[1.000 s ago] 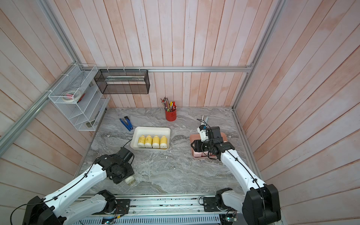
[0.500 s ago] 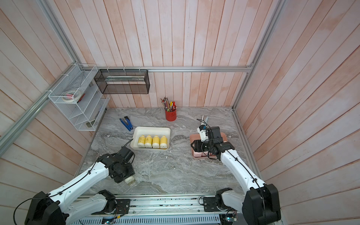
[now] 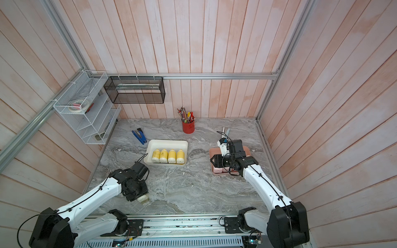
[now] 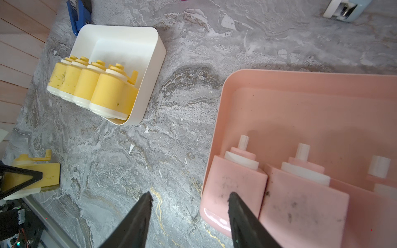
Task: Place the pencil sharpeners by color into the storage box
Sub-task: Pick up the pencil sharpener from the center of the board, then place the pencil sharpener in the storage box.
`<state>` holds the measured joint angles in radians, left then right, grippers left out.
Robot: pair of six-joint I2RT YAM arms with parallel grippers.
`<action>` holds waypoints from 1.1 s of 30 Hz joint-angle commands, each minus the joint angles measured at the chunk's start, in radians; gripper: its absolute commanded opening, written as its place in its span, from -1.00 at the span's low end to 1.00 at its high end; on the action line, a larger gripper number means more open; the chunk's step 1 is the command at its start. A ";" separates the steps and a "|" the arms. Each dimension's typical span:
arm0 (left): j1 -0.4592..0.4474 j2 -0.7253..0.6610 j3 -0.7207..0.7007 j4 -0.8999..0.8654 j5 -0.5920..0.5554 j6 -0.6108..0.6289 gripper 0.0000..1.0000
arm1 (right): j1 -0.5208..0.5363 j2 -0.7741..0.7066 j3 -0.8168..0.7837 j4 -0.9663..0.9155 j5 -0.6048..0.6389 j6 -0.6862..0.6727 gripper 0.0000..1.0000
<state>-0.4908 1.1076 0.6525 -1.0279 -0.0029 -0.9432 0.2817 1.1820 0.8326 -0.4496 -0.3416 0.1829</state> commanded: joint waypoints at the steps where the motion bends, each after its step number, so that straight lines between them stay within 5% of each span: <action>1: 0.004 -0.005 0.019 -0.011 0.017 0.027 -0.18 | 0.006 0.007 -0.009 -0.017 0.004 0.003 0.19; 21: 0.005 0.049 0.254 -0.143 -0.030 0.176 -0.22 | 0.007 0.012 -0.003 -0.027 0.029 0.006 0.19; 33: 0.099 0.199 0.464 -0.153 -0.048 0.420 -0.22 | 0.007 0.007 0.018 -0.048 0.051 0.006 0.19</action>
<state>-0.4160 1.2793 1.0653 -1.1900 -0.0341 -0.6250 0.2821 1.1912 0.8330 -0.4721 -0.3111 0.1833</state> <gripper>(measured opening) 0.509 0.596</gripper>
